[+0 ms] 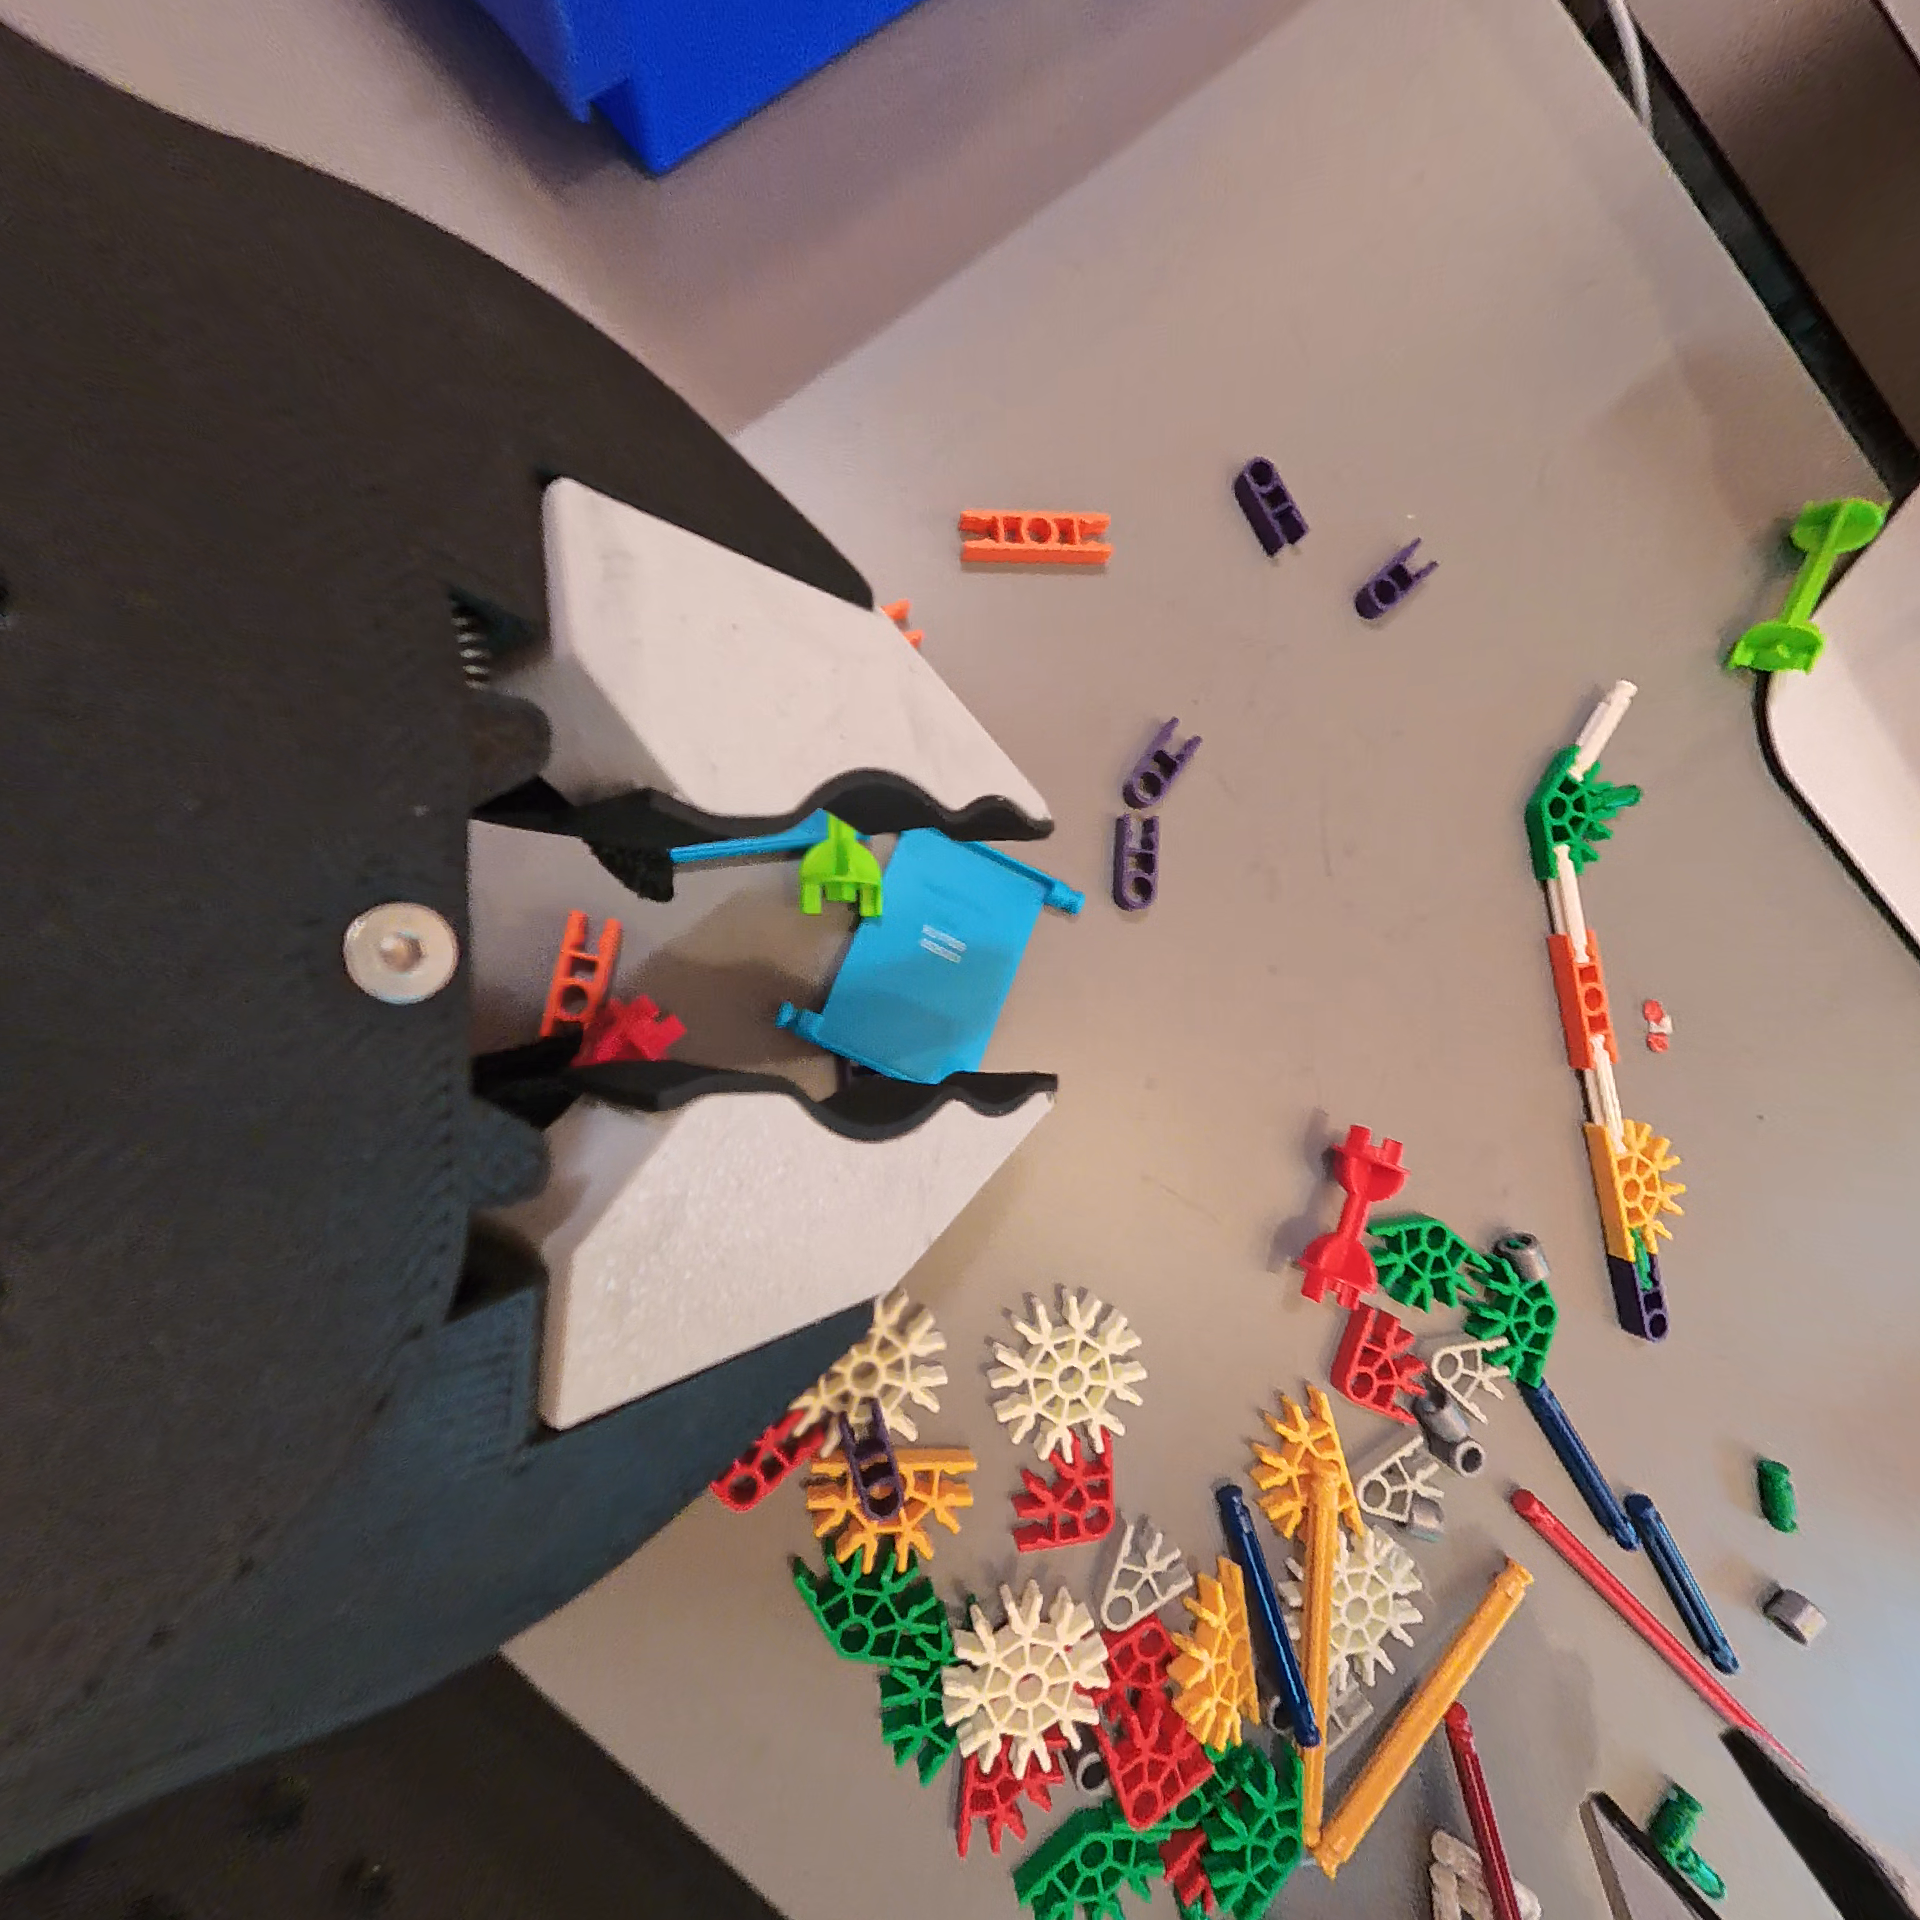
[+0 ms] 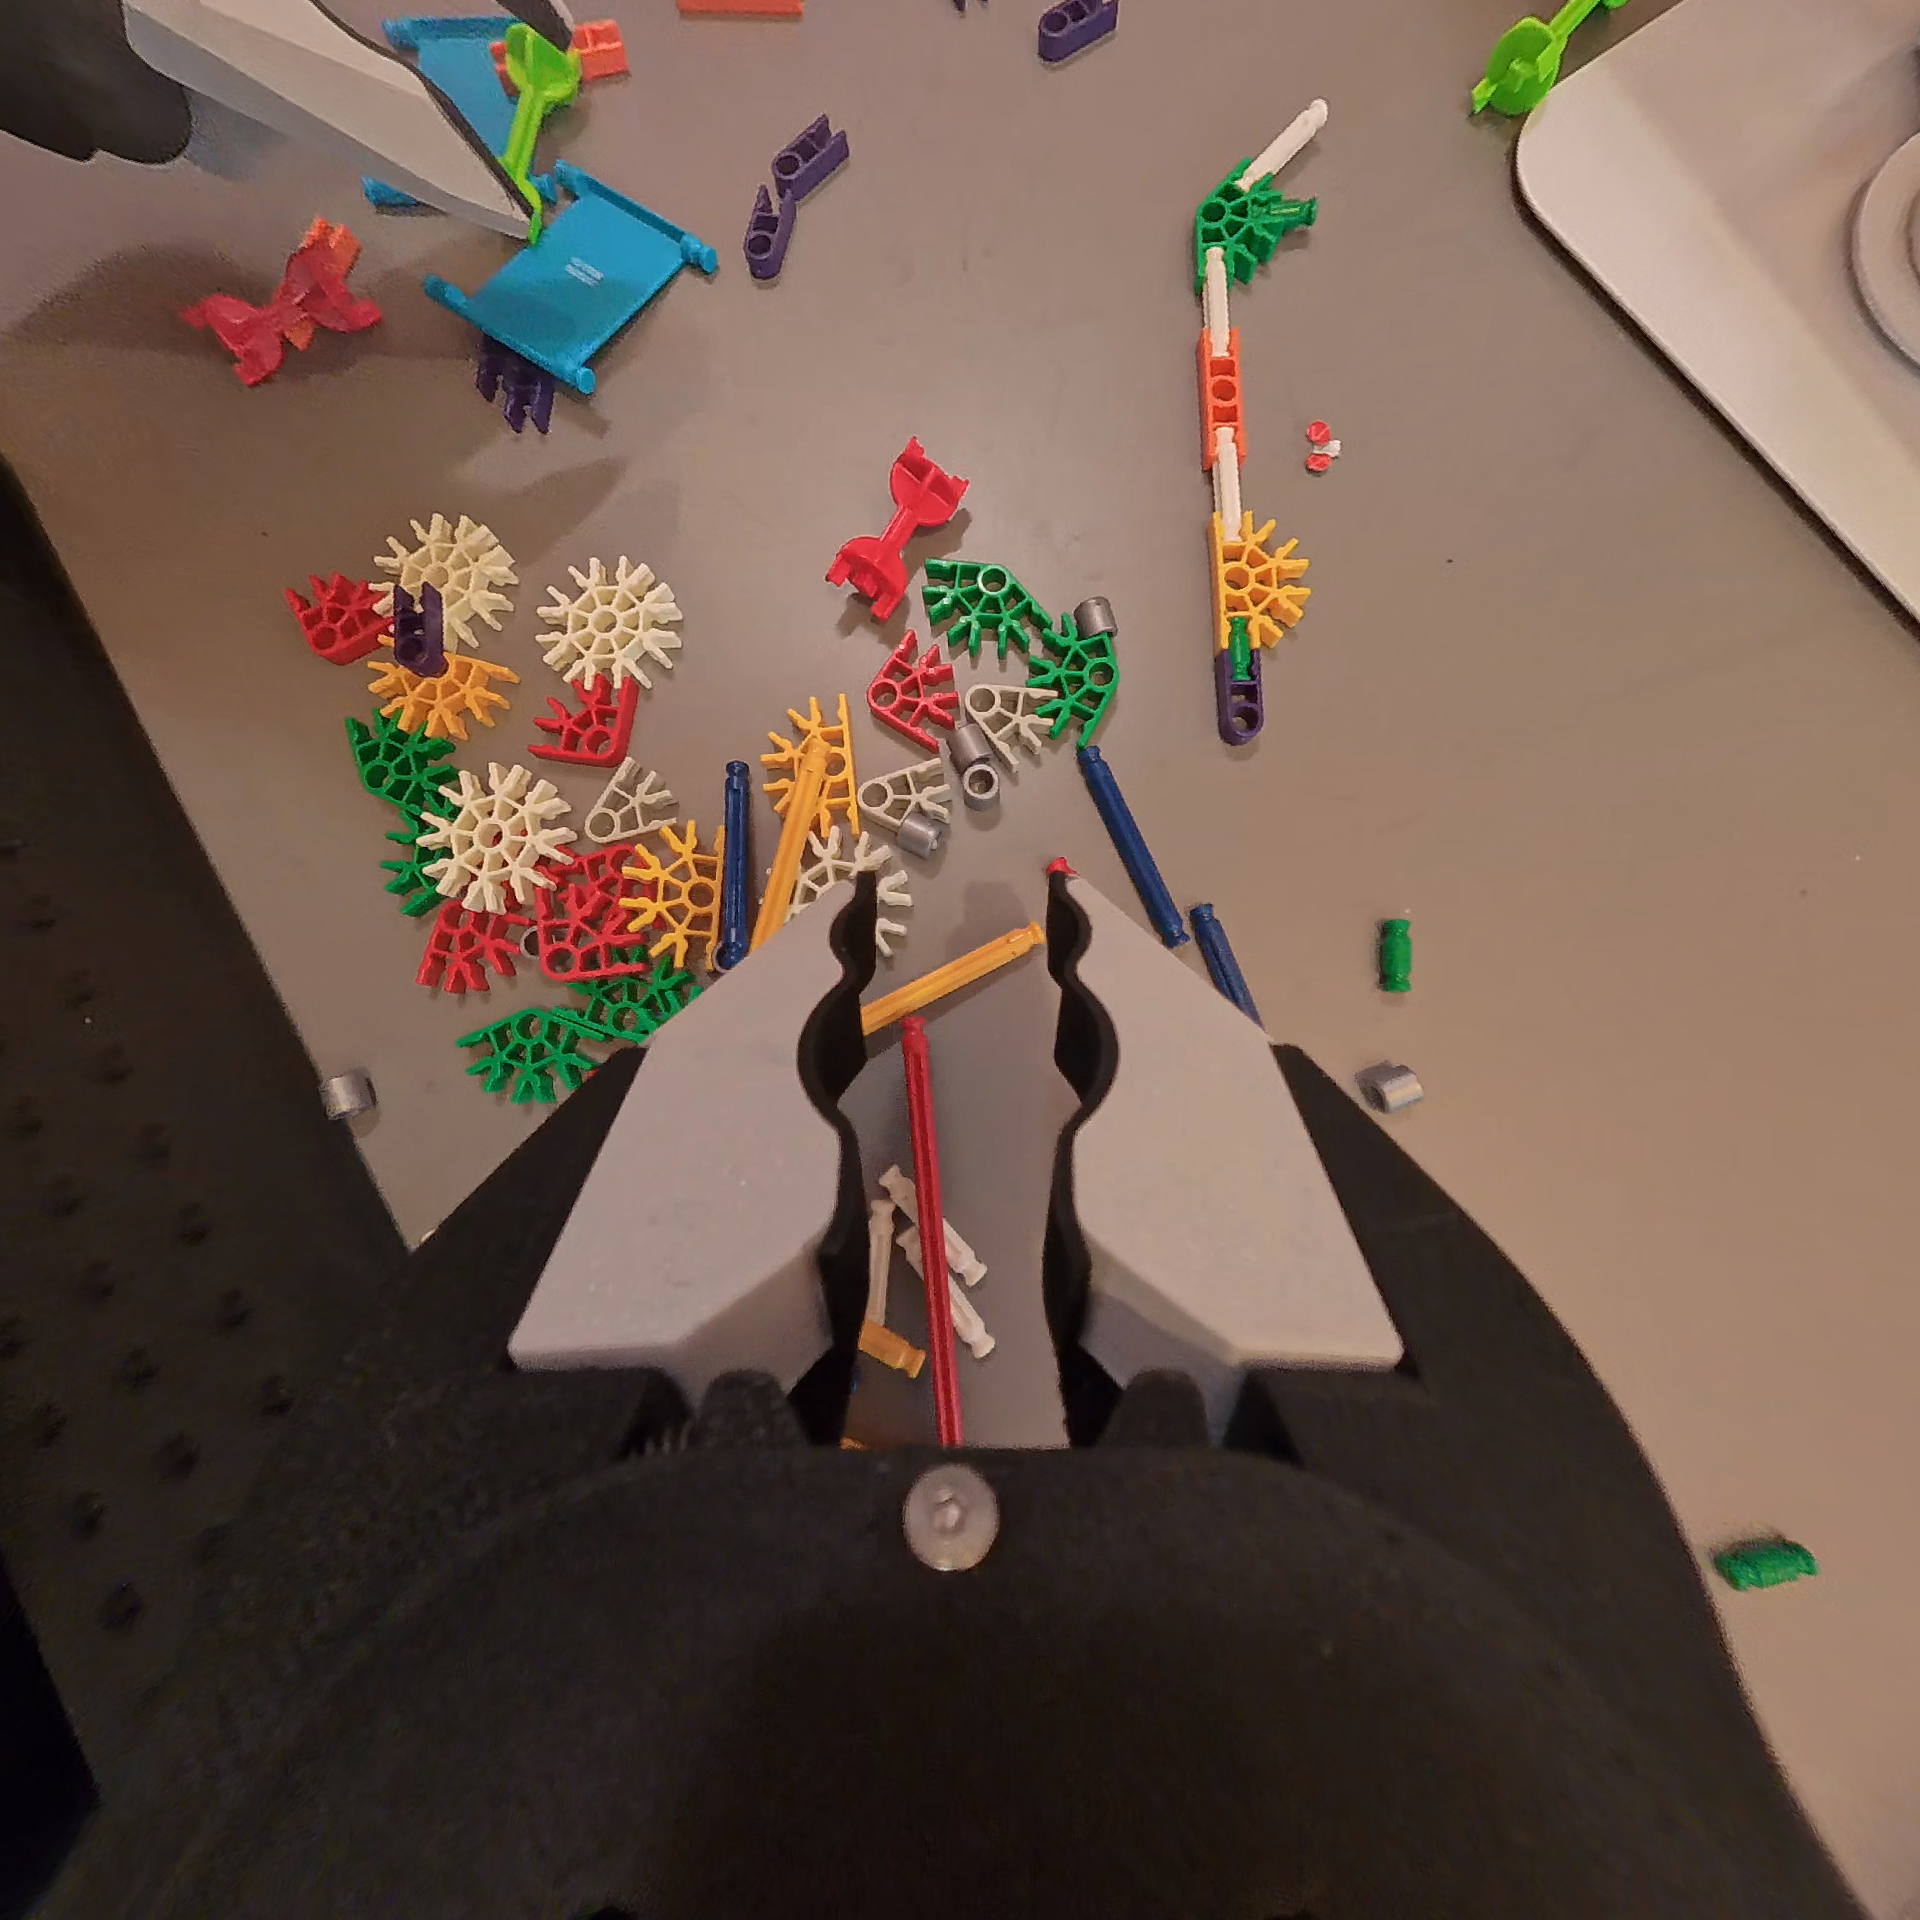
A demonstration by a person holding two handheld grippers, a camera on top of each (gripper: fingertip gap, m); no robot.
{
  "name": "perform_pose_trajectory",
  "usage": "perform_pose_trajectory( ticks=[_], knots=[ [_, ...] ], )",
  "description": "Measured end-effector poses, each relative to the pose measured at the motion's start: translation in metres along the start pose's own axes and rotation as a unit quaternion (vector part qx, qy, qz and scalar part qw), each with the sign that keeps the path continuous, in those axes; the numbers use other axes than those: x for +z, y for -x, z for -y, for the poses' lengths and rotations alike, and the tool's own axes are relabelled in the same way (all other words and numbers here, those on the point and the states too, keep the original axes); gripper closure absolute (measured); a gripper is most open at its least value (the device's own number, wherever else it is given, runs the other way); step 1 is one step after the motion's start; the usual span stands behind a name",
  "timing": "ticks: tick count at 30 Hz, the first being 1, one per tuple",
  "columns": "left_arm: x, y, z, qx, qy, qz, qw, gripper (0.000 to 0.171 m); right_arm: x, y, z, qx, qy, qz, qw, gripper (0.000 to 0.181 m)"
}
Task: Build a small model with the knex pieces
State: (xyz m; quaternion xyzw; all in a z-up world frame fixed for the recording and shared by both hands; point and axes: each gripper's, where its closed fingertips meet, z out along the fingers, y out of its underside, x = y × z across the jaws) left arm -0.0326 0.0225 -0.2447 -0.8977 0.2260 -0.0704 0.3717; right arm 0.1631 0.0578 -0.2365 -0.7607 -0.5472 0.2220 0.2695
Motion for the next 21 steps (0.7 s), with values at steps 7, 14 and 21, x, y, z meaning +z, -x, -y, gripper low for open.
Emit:
perform_pose_trajectory(
  ticks=[7, 14, 21],
  knots=[
    [-0.008, 0.01, -0.014, -0.013, 0.004, 0.013, 1.0, 0.132, 0.005, -0.002, -0.003, 0.01, 0.004, -0.007, 1.0, 0.151],
    [-0.01, 0.018, -0.02, -0.017, 0.008, 0.019, 1.0, 0.132, 0.013, -0.033, 0.003, 0.045, 0.003, -0.051, 0.998, 0.15],
    [-0.009, 0.018, -0.02, -0.017, 0.007, 0.018, 1.0, 0.131, 0.057, -0.068, 0.017, 0.027, 0.044, -0.054, 0.997, 0.152]
  ],
)
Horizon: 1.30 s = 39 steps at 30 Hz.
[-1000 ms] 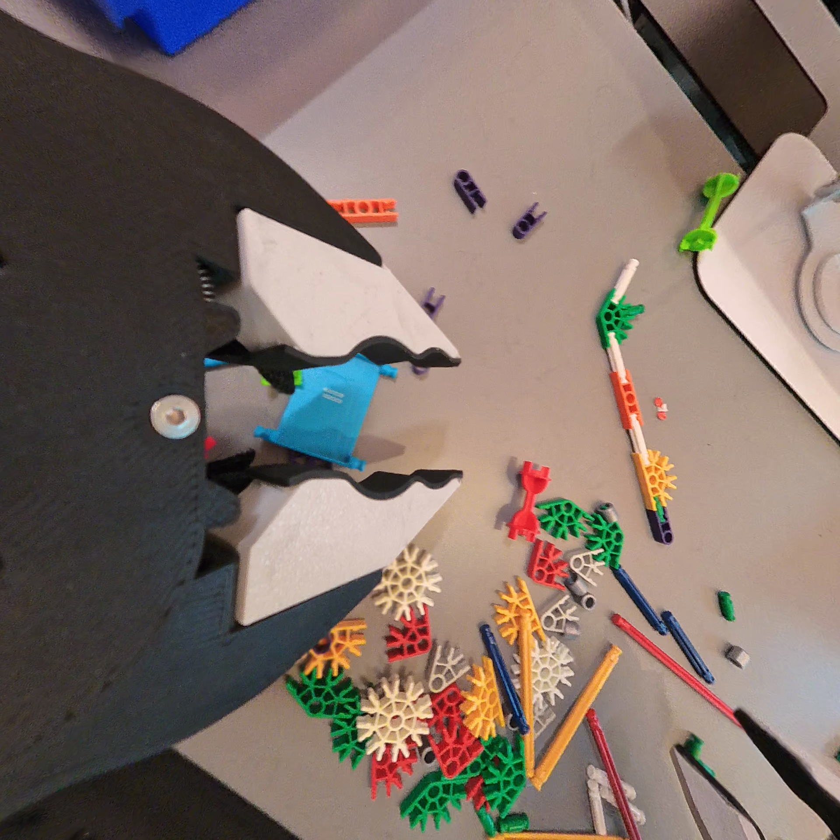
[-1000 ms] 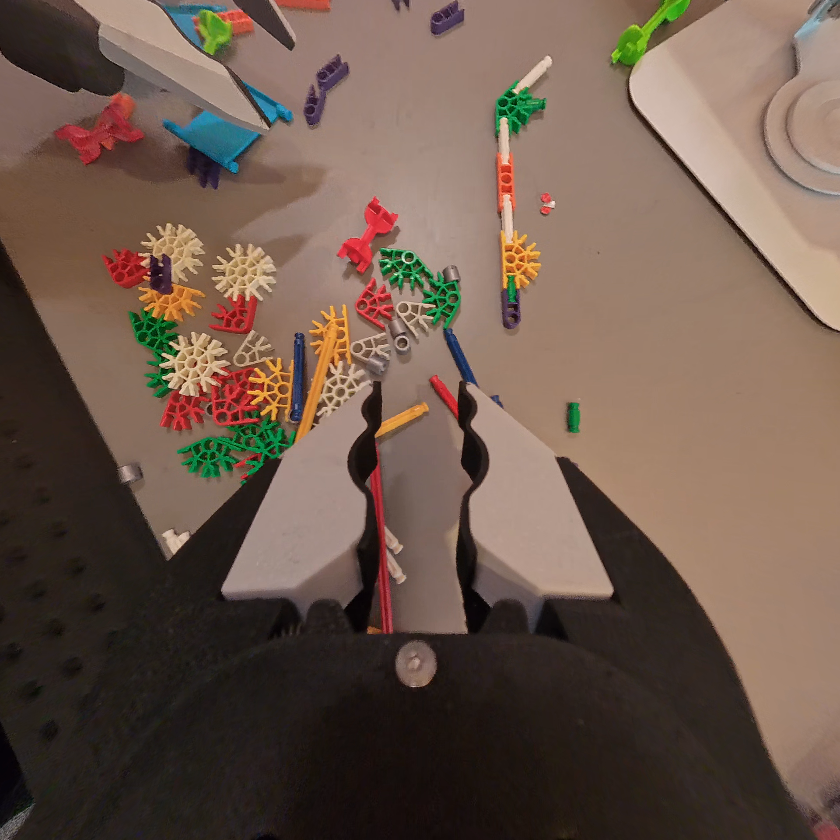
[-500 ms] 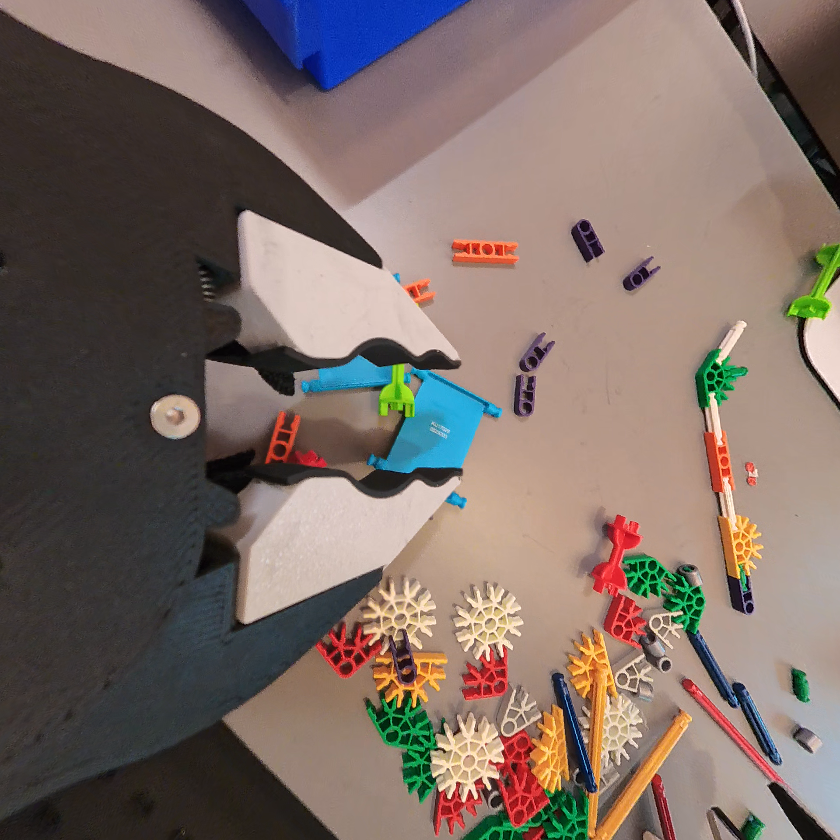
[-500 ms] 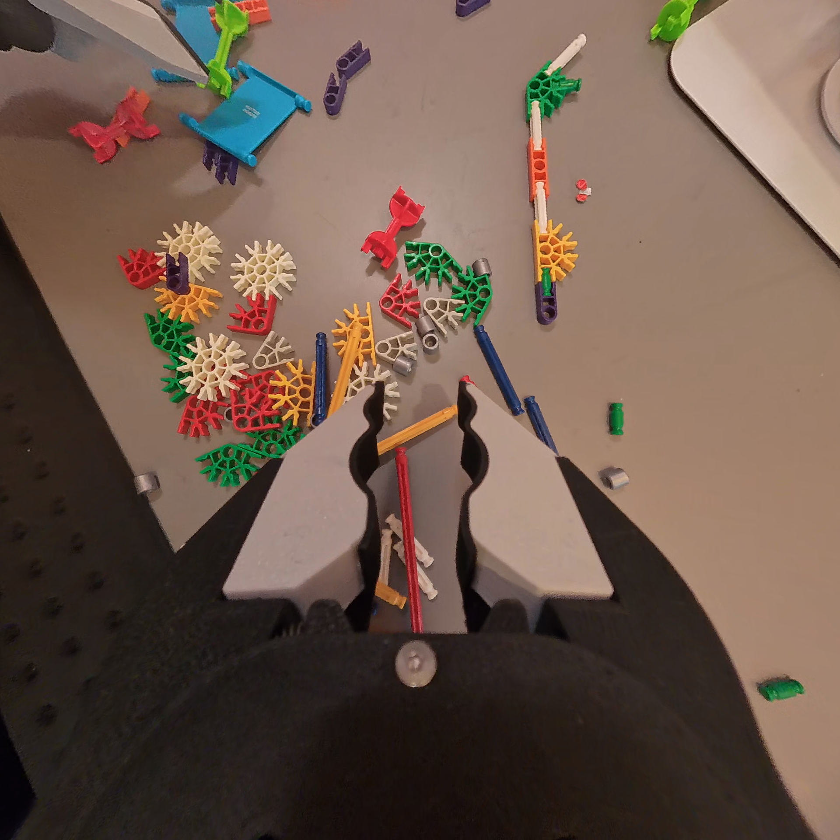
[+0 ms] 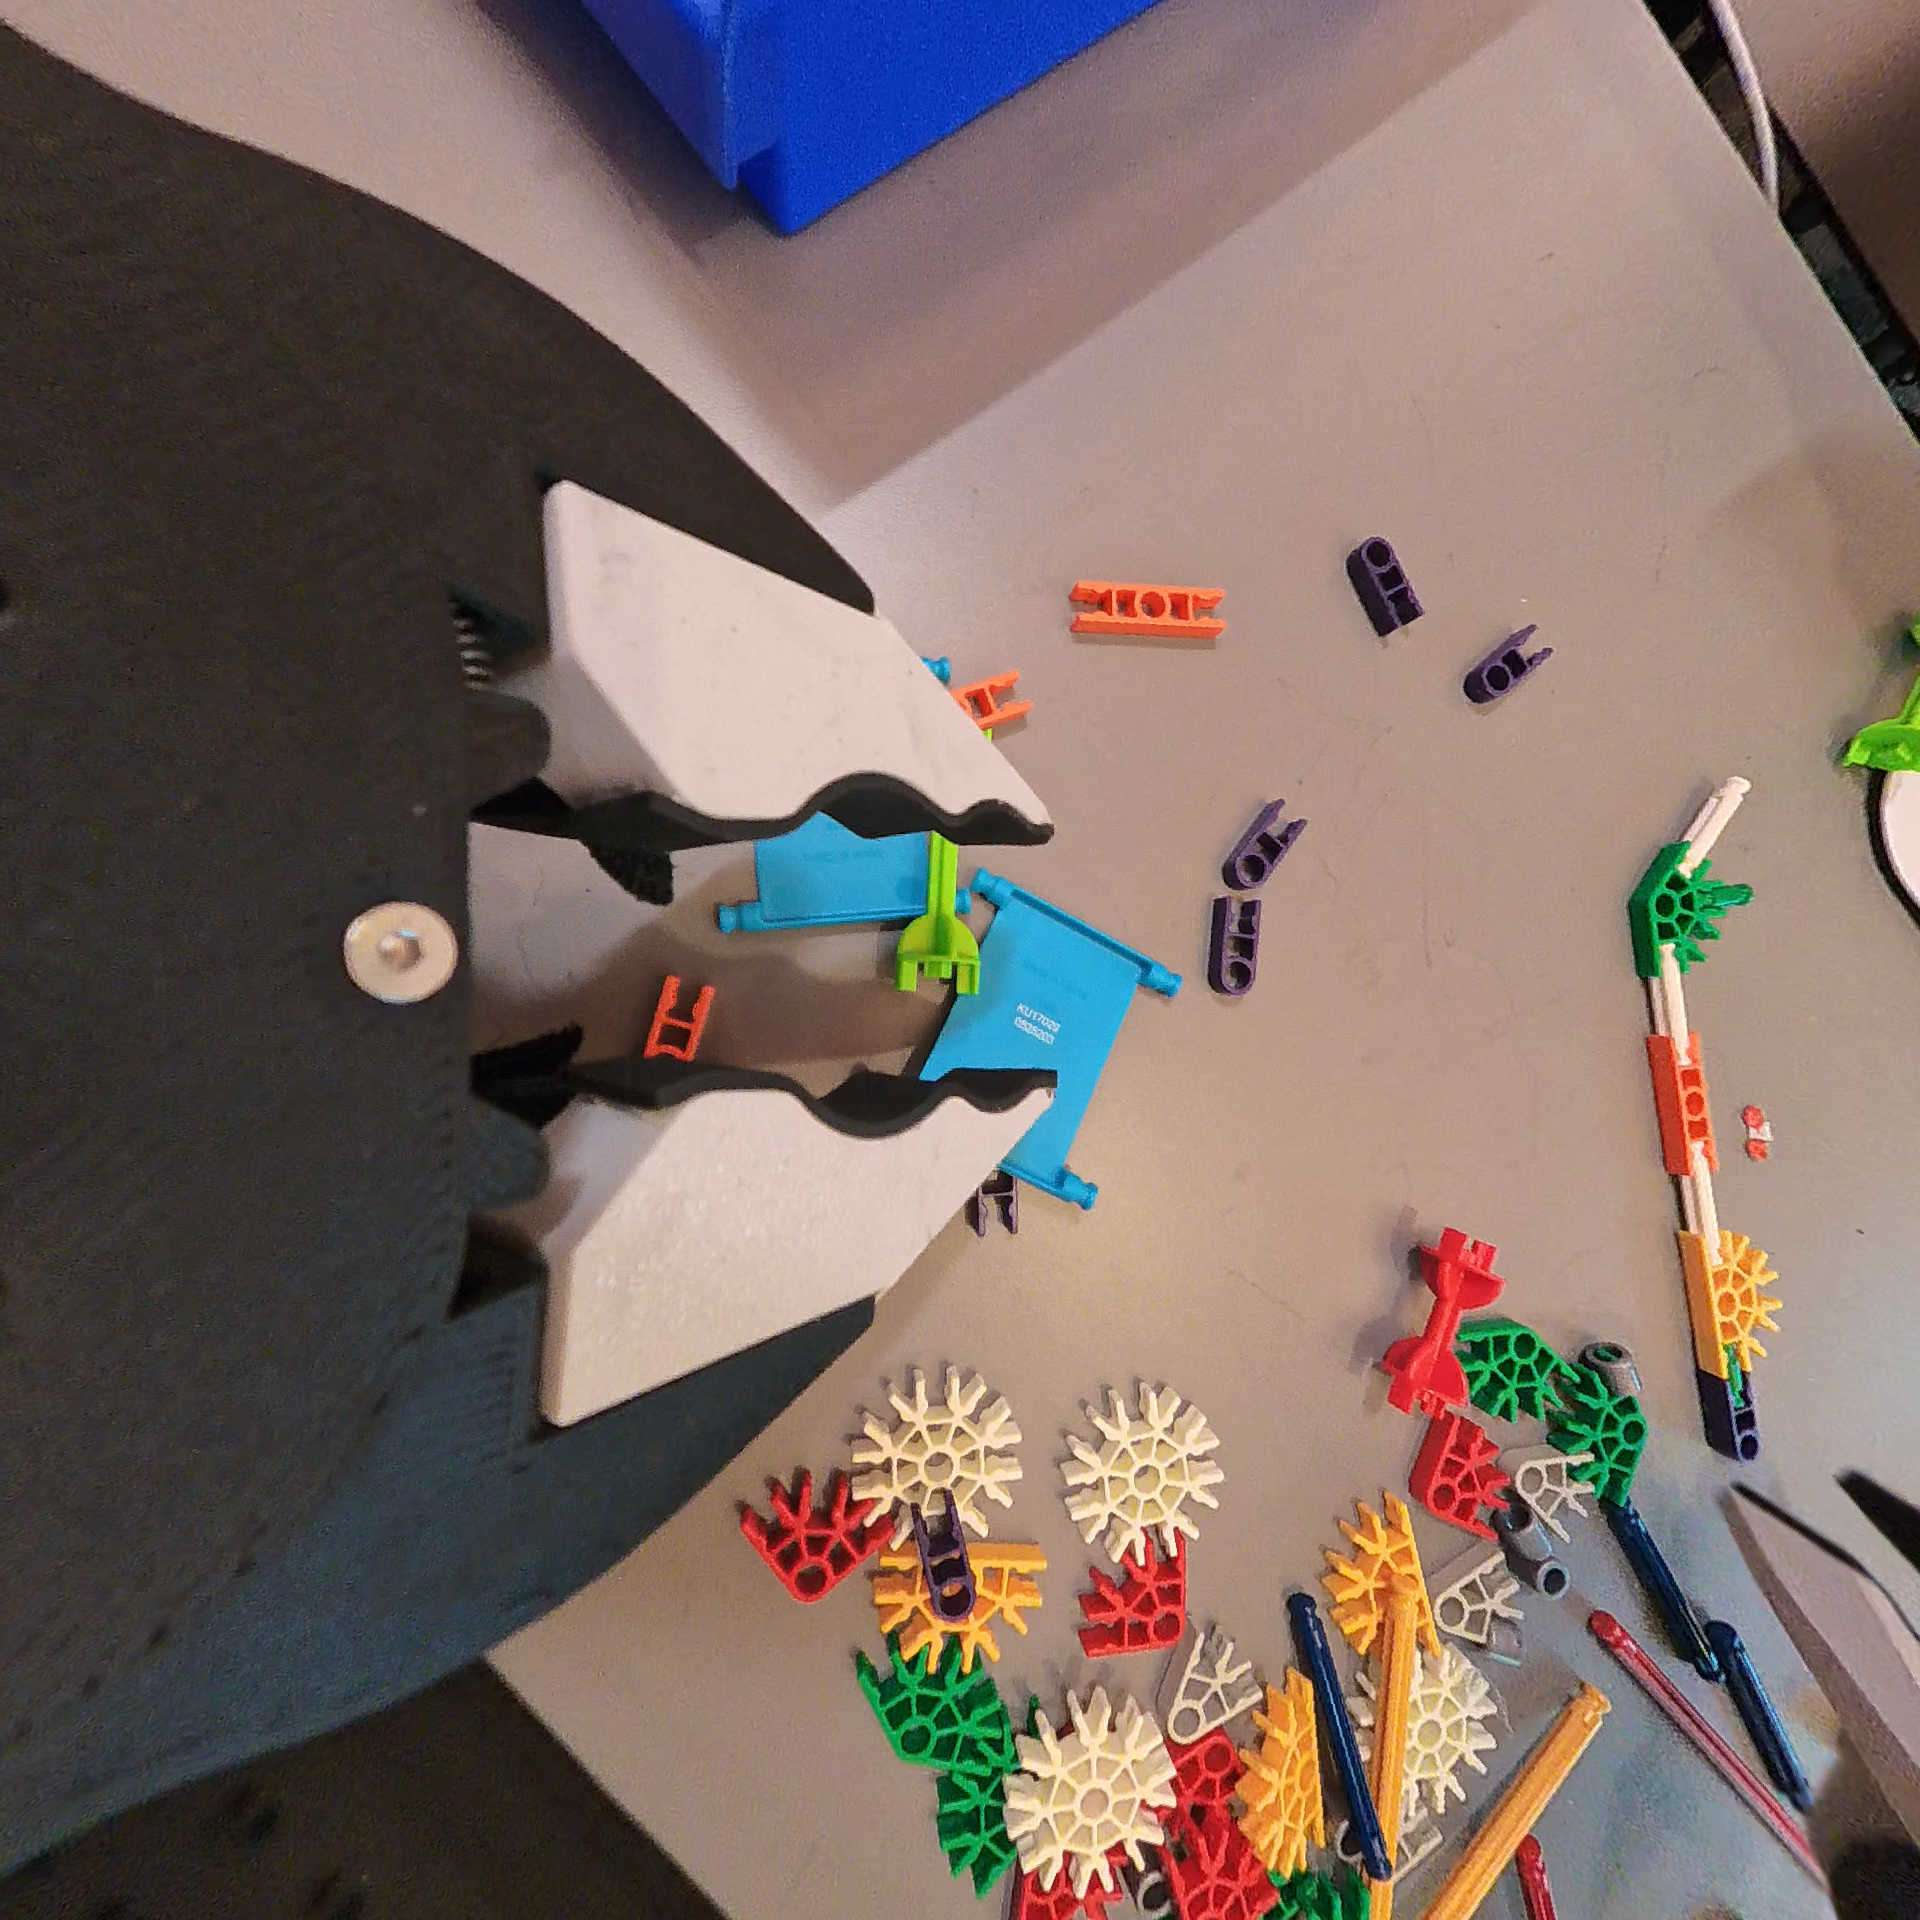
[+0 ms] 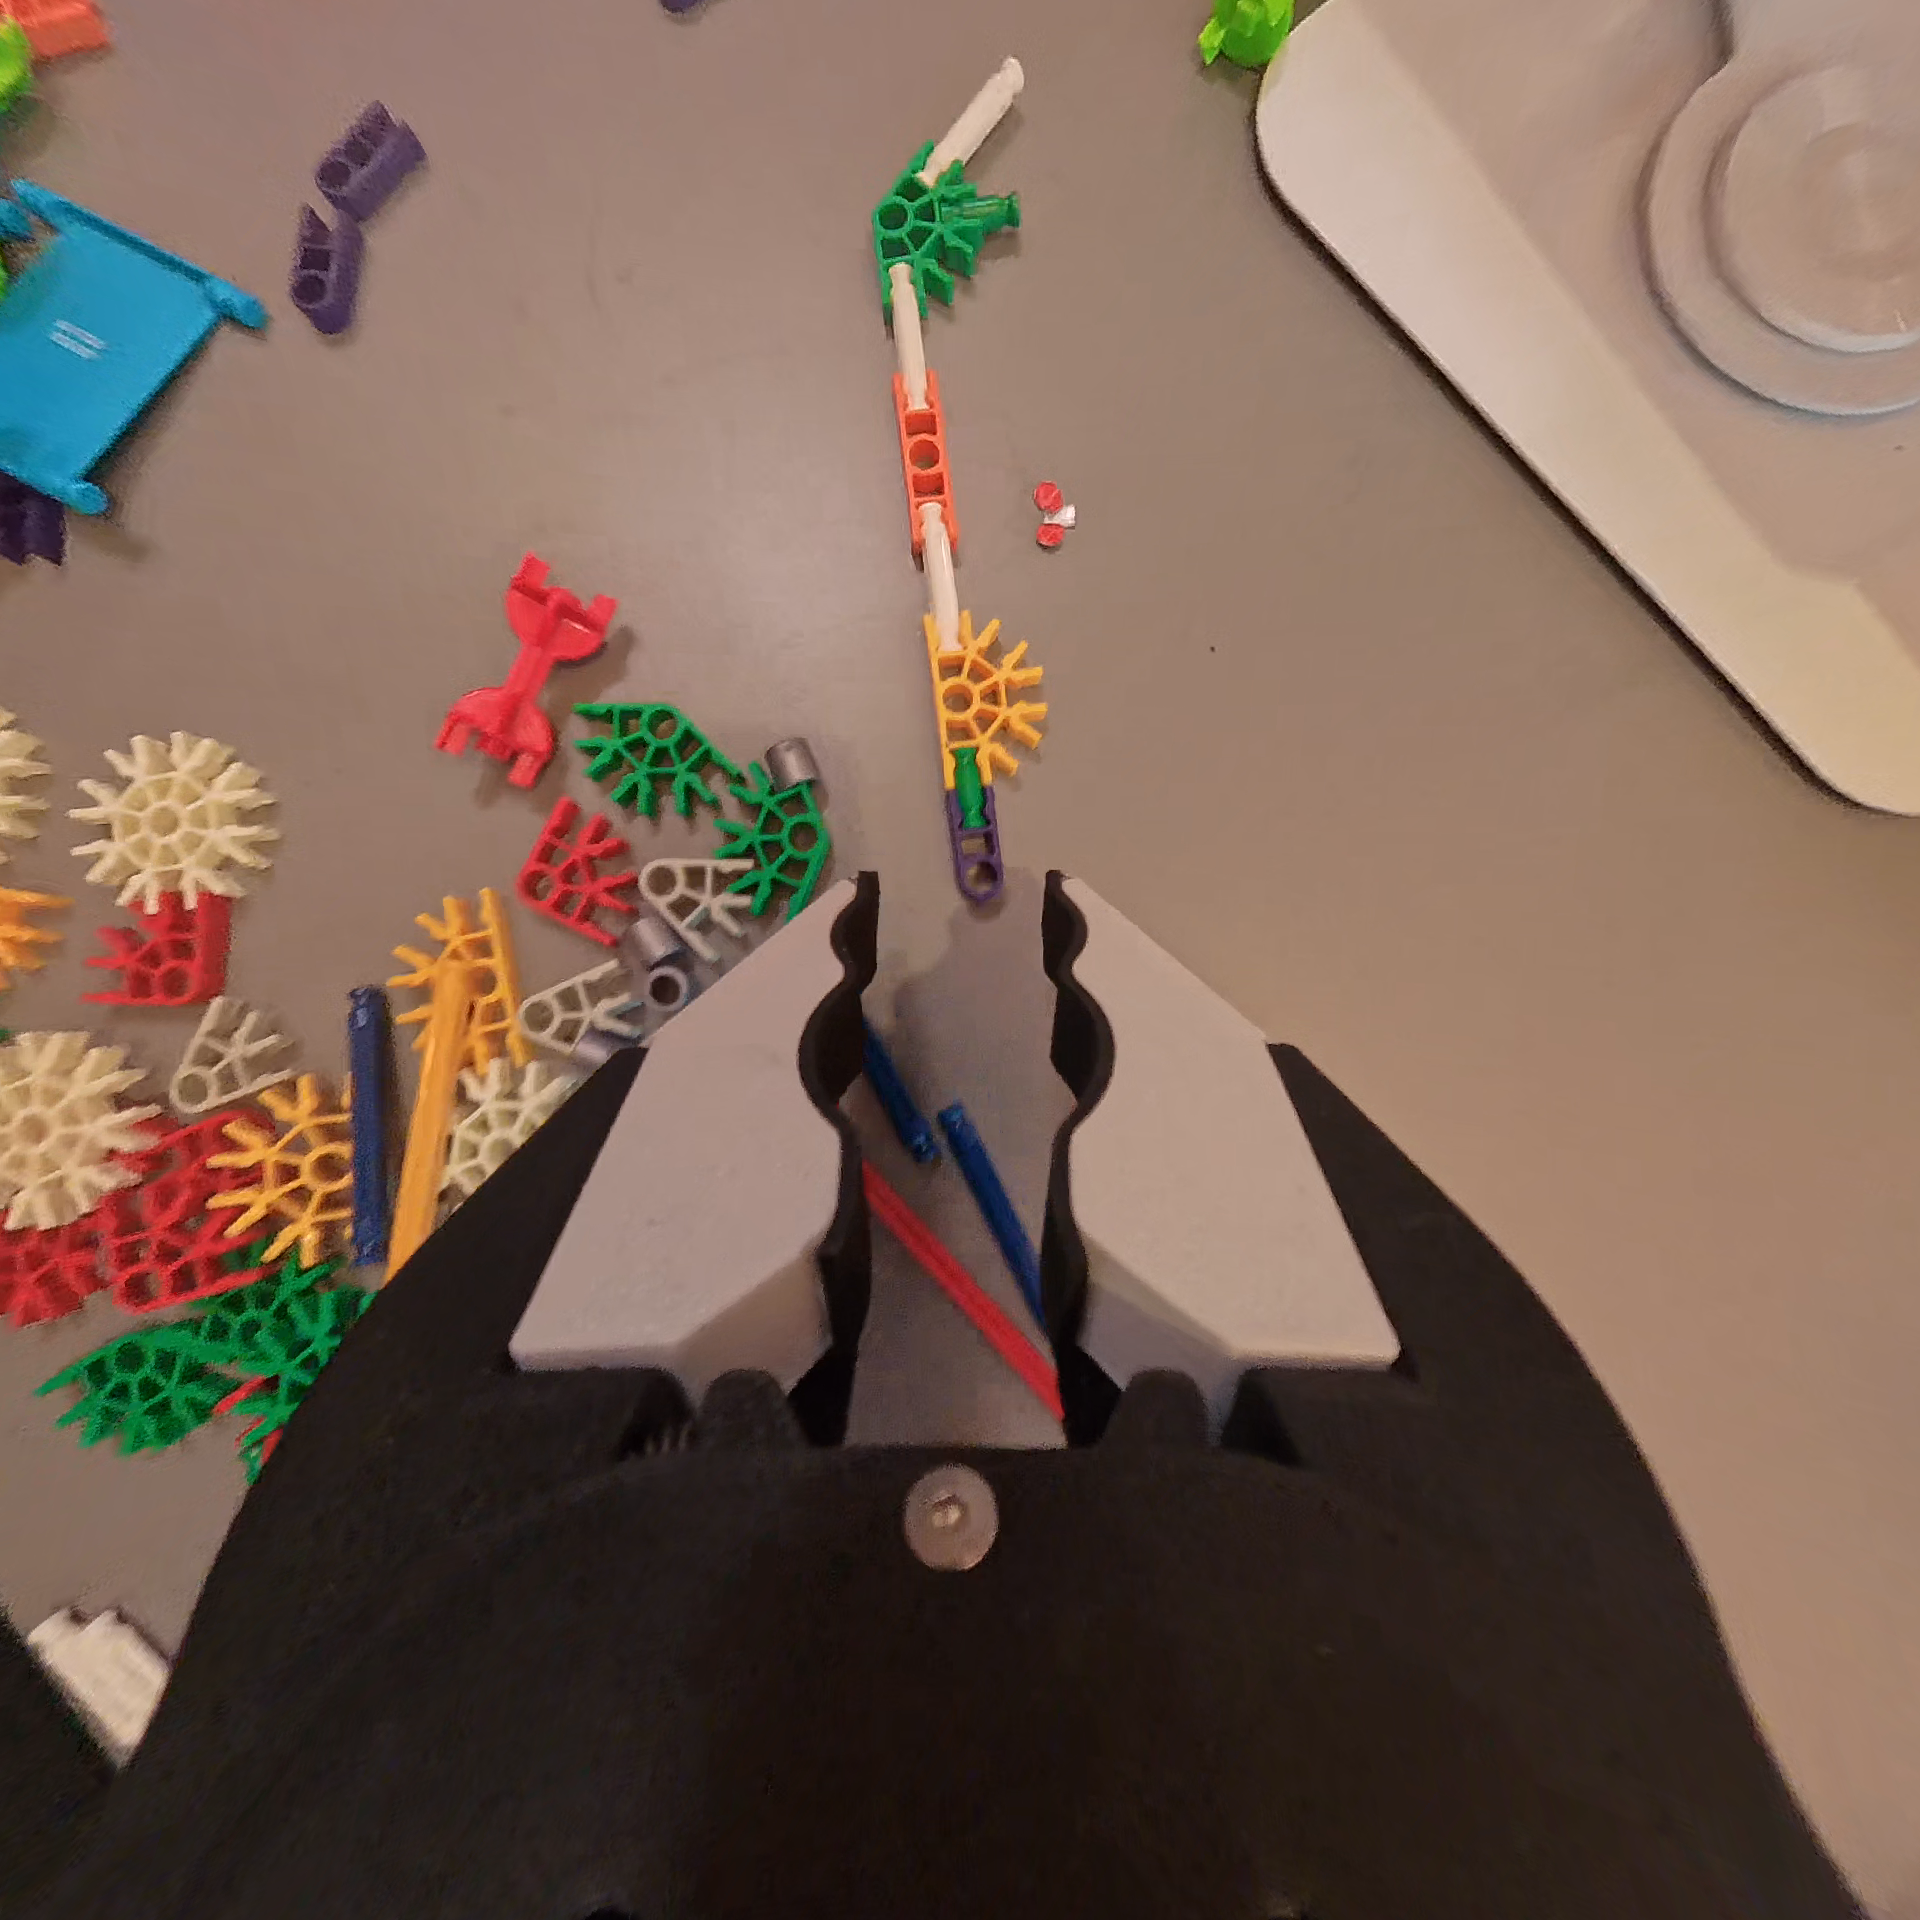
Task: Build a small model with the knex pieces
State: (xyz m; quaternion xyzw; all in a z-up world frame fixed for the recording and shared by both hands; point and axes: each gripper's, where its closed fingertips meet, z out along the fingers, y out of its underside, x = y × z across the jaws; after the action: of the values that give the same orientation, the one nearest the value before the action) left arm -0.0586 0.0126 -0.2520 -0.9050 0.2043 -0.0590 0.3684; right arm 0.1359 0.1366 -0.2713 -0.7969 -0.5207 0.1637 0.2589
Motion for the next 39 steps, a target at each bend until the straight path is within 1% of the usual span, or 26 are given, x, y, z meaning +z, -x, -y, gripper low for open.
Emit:
perform_pose_trajectory(
  ticks=[2, 6, 11, 16, 20, 23, 25, 28, 29, 30, 31, 32, 34, 35, 36, 39],
  knots=[
    [-0.002, 0.001, 0.0, -0.001, -0.001, 0.001, 1.0, 0.131, 0.013, -0.005, -0.001, -0.018, 0.022, 0.003, 1.0, 0.153],
    [-0.006, 0.003, -0.002, -0.006, -0.004, 0.003, 1.0, 0.131, 0.023, -0.003, 0.003, -0.032, 0.026, 0.038, 0.998, 0.174],
    [-0.009, 0.001, -0.001, -0.004, -0.009, -0.005, 1.0, 0.131, 0.018, -0.004, -0.005, -0.094, 0.052, 0.069, 0.992, 0.175],
    [-0.004, -0.013, 0.012, 0.016, -0.014, -0.026, 0.999, 0.132, 0.007, -0.021, -0.021, -0.141, 0.086, 0.084, 0.983, 0.174],
    [0.007, -0.027, 0.02, 0.046, -0.007, -0.042, 0.998, 0.134, -0.004, -0.036, -0.037, -0.206, 0.112, 0.094, 0.968, 0.174],
    [0.018, -0.019, 0.022, 0.07, 0.013, -0.03, 0.997, 0.136, -0.012, -0.04, -0.048, -0.249, 0.124, 0.113, 0.954, 0.174],
    [0.024, -0.01, 0.024, 0.065, 0.018, -0.028, 0.997, 0.136, -0.017, -0.041, -0.056, -0.269, 0.132, 0.124, 0.946, 0.174],
    [0.027, 0.006, 0.02, 0.069, 0.044, -0.021, 0.996, 0.137, -0.023, -0.044, -0.064, -0.292, 0.14, 0.129, 0.937, 0.174],
    [0.025, 0.01, 0.019, 0.07, 0.047, -0.021, 0.996, 0.137, -0.024, -0.045, -0.066, -0.296, 0.139, 0.127, 0.937, 0.174],
    [0.021, 0.009, 0.018, 0.066, 0.05, -0.034, 0.996, 0.137, -0.025, -0.046, -0.067, -0.291, 0.139, 0.124, 0.938, 0.172],
    [0.018, 0.007, 0.018, 0.063, 0.048, -0.045, 0.996, 0.137, -0.027, -0.047, -0.067, -0.277, 0.139, 0.122, 0.943, 0.151],
    [0.015, 0.005, 0.019, 0.064, 0.045, -0.047, 0.996, 0.137, -0.03, -0.048, -0.067, -0.261, 0.137, 0.116, 0.948, 0.135],
    [0.011, -0.006, 0.019, 0.069, 0.045, -0.064, 0.995, 0.137, -0.041, -0.048, -0.062, -0.24, 0.115, 0.105, 0.958, 0.143],
    [0.011, -0.014, 0.02, 0.076, 0.044, -0.073, 0.993, 0.137, -0.049, -0.045, -0.059, -0.224, 0.1, 0.1, 0.964, 0.144],
    [0.011, -0.02, 0.02, 0.083, 0.045, -0.076, 0.993, 0.137, -0.058, -0.039, -0.058, -0.207, 0.092, 0.099, 0.969, 0.145],
    [0.015, -0.033, 0.02, 0.089, 0.046, -0.083, 0.991, 0.136, -0.084, -0.012, -0.068, -0.17, 0.077, 0.104, 0.977, 0.158]
  ],
)
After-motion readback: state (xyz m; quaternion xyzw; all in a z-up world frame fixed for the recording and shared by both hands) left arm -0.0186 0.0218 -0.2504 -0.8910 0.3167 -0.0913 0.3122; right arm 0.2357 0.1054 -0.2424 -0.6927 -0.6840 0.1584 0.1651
